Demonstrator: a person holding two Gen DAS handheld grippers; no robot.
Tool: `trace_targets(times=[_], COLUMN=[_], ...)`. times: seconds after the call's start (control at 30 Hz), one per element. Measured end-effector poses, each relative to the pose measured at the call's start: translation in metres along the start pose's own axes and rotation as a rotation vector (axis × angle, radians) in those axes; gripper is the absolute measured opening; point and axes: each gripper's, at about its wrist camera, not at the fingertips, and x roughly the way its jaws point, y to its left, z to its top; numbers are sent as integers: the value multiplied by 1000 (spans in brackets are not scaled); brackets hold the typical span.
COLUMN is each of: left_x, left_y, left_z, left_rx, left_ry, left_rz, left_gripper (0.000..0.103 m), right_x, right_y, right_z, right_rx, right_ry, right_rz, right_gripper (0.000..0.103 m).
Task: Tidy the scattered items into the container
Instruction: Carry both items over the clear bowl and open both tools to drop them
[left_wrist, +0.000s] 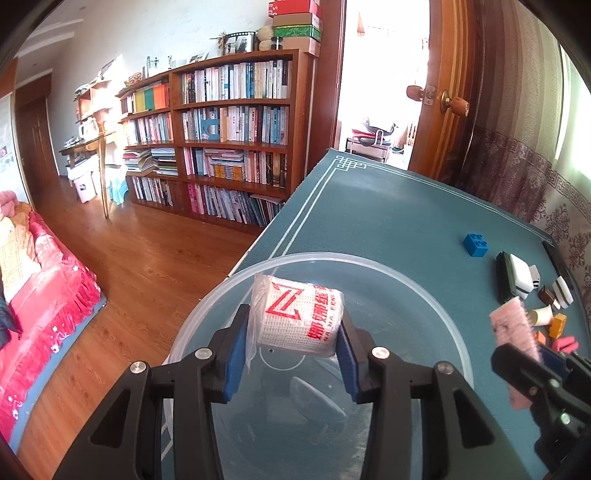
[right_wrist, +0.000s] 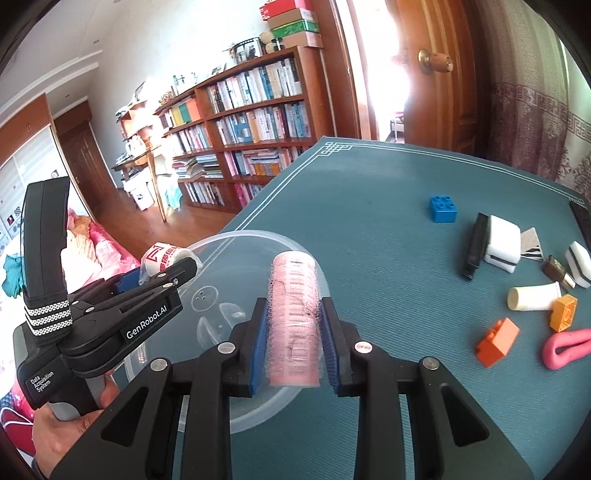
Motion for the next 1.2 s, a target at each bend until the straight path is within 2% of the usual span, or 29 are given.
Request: trace_targets(times=[0.57, 0.63, 0.7, 0.8, 1.2], left_x=[2, 3, 2, -2, -6], left_y=[6, 6, 7, 8, 8], left_z=[2, 1, 0, 0, 5], left_rx=[-20, -22, -26, -31, -37], left_ry=[8, 10, 10, -5, -14], left_rz=[-1, -1, 1, 9, 15], left_gripper=[49, 52, 64, 77, 82], right_x=[30, 32, 33, 32, 27], right_y=[2, 2, 3, 3, 3], right_z=[6, 5, 4, 3, 1], right_rx=[-12, -9, -7, -8, 6], right_ry=[47, 58, 61, 60, 56], right_rz=[8, 7, 7, 9, 5], right_gripper=[30, 32, 38, 39, 39])
